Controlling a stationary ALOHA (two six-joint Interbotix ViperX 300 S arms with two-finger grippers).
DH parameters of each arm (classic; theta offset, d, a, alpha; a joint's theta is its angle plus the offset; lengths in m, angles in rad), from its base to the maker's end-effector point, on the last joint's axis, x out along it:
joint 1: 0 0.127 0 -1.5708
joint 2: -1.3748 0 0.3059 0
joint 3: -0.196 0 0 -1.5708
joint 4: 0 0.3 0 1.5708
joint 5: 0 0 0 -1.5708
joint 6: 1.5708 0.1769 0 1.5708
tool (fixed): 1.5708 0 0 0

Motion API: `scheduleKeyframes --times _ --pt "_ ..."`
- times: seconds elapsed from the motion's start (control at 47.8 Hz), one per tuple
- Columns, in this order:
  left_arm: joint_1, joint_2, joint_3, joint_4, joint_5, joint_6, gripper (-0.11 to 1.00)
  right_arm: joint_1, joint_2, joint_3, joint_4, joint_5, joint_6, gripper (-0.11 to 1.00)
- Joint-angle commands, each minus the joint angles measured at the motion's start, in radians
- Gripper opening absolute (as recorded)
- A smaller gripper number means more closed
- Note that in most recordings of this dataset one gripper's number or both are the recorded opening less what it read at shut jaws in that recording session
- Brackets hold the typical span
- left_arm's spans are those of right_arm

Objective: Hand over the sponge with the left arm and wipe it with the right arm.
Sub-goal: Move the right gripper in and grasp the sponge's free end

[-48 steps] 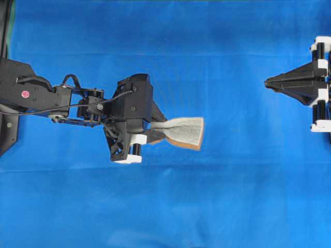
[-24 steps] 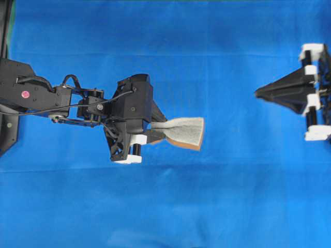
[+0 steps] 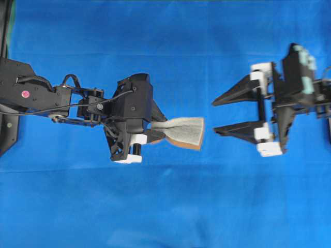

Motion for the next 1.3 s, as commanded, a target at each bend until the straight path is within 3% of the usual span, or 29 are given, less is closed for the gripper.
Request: scheduleKeyframes --times 0.0,0.356,1.088,1.151,1.276 --pt "0.002 -0.017 -0.008 -0.002 -0.008 0.002 0.24 0.006 0.035 -0.054 0.006 -0.003 0.002 0.73" --pt "0.003 -0.015 -0.011 -0.002 -0.008 0.002 0.24 0.021 0.172 -0.146 0.017 0.048 0.009 0.73" --pt "0.002 -0.015 -0.012 -0.002 -0.008 0.005 0.22 0.023 0.296 -0.199 0.035 0.117 0.011 0.73" --pt "0.003 -0.015 -0.011 -0.002 -0.012 0.005 0.22 0.023 0.296 -0.201 0.035 0.117 0.011 0.70" --pt "0.003 -0.018 -0.009 -0.002 -0.032 0.005 0.21 0.023 0.295 -0.201 0.031 0.124 0.008 0.47"
